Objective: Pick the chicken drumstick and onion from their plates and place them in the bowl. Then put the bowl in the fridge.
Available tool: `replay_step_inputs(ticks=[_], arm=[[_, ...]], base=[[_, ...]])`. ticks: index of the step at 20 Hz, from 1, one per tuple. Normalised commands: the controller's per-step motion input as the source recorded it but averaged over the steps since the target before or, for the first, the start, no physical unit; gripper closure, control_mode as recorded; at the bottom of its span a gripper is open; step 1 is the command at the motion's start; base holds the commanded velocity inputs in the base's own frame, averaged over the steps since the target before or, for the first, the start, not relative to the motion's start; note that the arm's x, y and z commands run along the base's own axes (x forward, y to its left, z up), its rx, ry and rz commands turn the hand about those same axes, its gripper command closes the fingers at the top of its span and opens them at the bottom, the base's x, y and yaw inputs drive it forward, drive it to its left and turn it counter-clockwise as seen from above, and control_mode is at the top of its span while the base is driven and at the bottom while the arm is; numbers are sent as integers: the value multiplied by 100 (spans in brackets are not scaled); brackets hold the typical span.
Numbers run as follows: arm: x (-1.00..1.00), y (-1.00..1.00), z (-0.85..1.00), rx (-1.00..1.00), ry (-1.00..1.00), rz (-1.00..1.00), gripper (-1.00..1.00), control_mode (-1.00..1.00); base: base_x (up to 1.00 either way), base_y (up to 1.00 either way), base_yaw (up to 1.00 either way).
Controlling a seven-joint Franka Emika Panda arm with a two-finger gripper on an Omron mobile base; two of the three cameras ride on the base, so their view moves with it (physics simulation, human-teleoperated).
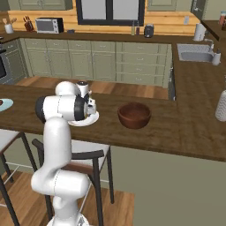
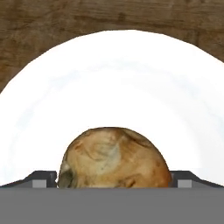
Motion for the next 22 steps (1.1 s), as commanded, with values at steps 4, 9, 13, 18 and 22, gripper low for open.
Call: replay_step_inputs(ticks=[4,9,13,18,22], arm=[[0,26,-52,-1,0,0,100,-100],[-19,3,-17,0,2,-1,100,-100],[-63,-30,44,0,0,0,100,-100],[-32,-36,78,0,0,0,100,-100],[-8,-50,82,-3,2,0,100,-100]], base=[[0,0,0],[0,0,0],[0,0,0],[0,0,0],[0,0,0]])
